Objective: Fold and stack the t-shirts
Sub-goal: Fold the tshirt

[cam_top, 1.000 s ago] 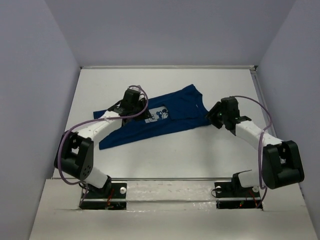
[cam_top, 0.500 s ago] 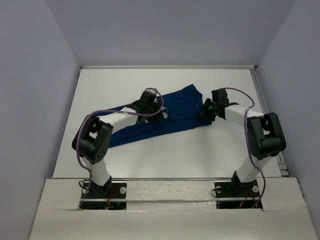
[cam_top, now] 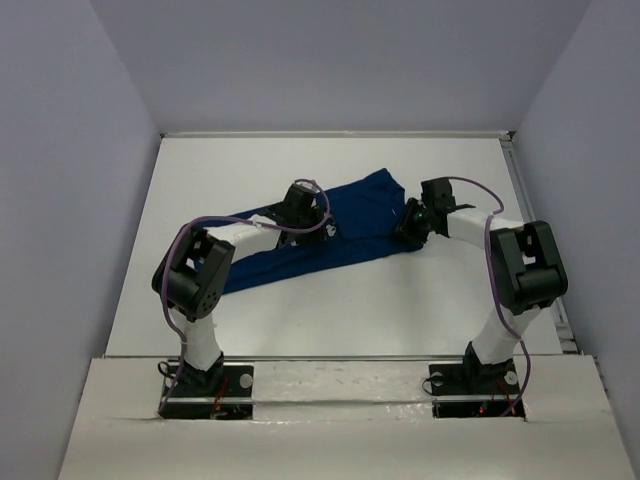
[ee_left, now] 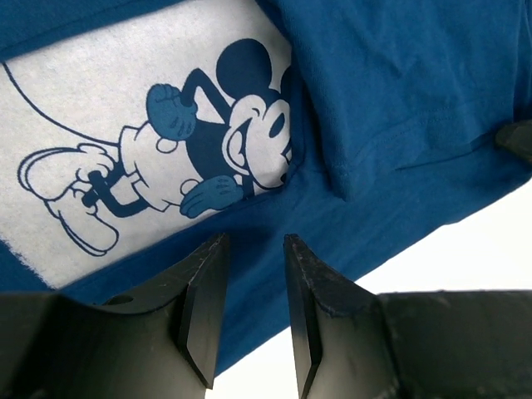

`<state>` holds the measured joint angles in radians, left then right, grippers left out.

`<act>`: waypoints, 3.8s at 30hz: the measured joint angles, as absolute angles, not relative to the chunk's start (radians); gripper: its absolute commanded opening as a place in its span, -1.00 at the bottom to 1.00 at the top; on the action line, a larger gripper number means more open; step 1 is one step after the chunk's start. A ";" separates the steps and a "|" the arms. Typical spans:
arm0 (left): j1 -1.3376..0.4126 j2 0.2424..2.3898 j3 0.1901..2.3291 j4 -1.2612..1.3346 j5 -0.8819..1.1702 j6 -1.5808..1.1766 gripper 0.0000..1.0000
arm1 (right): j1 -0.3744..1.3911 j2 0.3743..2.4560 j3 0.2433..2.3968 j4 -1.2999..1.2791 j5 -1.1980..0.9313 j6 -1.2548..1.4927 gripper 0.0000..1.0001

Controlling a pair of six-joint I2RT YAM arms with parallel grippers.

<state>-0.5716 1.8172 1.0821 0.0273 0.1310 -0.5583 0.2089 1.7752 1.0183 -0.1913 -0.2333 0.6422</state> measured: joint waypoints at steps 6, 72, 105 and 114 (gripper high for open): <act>-0.582 1.817 1.078 0.033 0.127 -0.558 -0.36 | 0.209 1.748 1.021 -0.198 -0.218 0.631 -0.21; -0.616 1.793 1.156 0.160 0.273 -0.813 -1.00 | 0.209 1.617 1.050 -0.321 -0.253 0.566 -1.00; -0.622 1.840 1.055 0.100 0.223 -0.742 0.19 | 0.208 1.699 1.023 -0.298 -0.191 0.526 0.05; -0.608 1.753 1.293 -0.062 0.127 -0.608 0.18 | 0.173 1.797 1.378 -0.295 -0.268 0.495 -0.27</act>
<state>-0.6083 1.7535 1.2926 -0.0620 0.1268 -0.6079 0.1734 1.7969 1.3781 -0.2951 -0.2680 0.4953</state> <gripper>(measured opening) 0.598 0.109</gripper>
